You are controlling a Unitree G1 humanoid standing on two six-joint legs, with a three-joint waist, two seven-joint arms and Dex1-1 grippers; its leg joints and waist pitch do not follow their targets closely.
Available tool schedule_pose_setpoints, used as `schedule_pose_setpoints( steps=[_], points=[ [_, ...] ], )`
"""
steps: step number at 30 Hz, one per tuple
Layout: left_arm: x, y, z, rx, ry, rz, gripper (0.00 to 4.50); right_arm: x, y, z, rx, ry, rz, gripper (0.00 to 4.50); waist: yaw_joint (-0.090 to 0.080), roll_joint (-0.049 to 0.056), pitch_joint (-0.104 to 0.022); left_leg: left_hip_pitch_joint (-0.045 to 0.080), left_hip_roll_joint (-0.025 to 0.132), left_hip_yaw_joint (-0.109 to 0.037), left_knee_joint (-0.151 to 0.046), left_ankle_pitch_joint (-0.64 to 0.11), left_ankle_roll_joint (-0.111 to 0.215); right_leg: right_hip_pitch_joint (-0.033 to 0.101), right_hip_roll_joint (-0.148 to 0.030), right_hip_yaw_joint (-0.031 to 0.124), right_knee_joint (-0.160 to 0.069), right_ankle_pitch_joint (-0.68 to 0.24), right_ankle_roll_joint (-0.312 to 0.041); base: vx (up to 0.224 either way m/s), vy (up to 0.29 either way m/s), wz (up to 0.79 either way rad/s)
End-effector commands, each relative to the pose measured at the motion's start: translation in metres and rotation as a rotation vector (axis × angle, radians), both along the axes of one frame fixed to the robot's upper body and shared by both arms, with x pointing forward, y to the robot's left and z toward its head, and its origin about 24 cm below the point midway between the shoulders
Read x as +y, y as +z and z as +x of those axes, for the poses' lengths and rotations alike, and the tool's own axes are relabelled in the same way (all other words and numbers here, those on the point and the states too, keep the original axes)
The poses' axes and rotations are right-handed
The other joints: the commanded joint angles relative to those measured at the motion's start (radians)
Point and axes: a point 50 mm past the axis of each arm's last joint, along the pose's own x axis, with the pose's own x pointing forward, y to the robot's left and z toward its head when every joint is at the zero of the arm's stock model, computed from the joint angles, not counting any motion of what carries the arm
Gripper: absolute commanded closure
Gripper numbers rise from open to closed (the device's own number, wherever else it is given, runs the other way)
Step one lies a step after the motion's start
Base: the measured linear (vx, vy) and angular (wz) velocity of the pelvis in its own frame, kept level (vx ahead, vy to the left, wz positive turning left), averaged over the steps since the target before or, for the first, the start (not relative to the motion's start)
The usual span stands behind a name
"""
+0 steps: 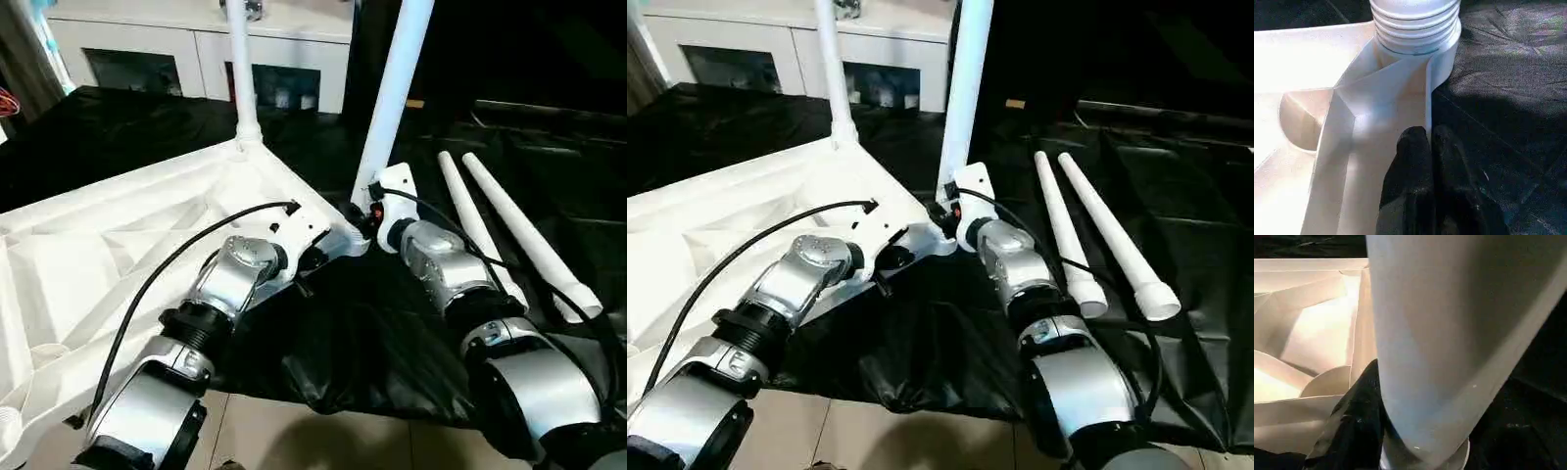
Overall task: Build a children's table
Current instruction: Insert table leg to table base
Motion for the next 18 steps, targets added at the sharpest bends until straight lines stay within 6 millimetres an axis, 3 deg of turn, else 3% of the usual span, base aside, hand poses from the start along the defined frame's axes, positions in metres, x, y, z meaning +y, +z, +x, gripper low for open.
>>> schedule_pose_setpoints(
  steps=[1, 5, 6, 9, 18],
  points=[
    [-0.005, 0.038, 0.014, -0.146, -0.006, -0.037, 4.50, -0.003, -0.045, -0.020, 0.198, 0.011, -0.051, 2.62, 0.003, 0.011, -0.071, 0.021, 0.036, -0.011, -0.069, -0.264, 0.004, 0.054, -0.081, 0.046, -0.075, -0.198, -0.224, 0.000, 0.000, 0.00],
    [-0.006, 0.037, 0.012, -0.141, -0.018, -0.041, 4.50, -0.004, -0.042, -0.016, 0.197, -0.024, -0.022, 2.62, 0.002, 0.014, -0.072, 0.021, 0.035, -0.011, -0.069, -0.264, 0.000, 0.054, -0.080, 0.047, -0.073, -0.176, -0.228, 0.000, 0.000, 0.00],
    [-0.006, 0.037, 0.012, -0.141, -0.022, -0.041, 4.50, -0.005, -0.041, -0.016, 0.193, -0.029, -0.020, 2.27, 0.002, 0.014, -0.072, 0.020, 0.035, -0.010, -0.069, -0.260, 0.002, 0.055, -0.081, 0.047, -0.073, -0.172, -0.230, 0.000, 0.000, 0.00],
    [-0.006, 0.036, 0.011, -0.140, -0.037, -0.041, 4.50, -0.006, -0.037, -0.014, 0.183, -0.036, -0.009, 1.92, 0.001, 0.018, -0.071, 0.021, 0.035, -0.011, -0.069, -0.267, 0.001, 0.054, -0.081, 0.047, -0.073, -0.182, -0.229, 0.000, 0.000, 0.00],
    [-0.001, 0.036, 0.008, -0.141, -0.095, -0.041, 4.50, -0.005, -0.017, -0.004, 0.101, -0.010, 0.028, 1.22, 0.001, 0.019, -0.073, 0.019, 0.035, -0.009, -0.067, -0.236, 0.015, 0.057, -0.081, 0.047, -0.068, -0.133, -0.247, 0.000, 0.000, 0.00]
  ],
)
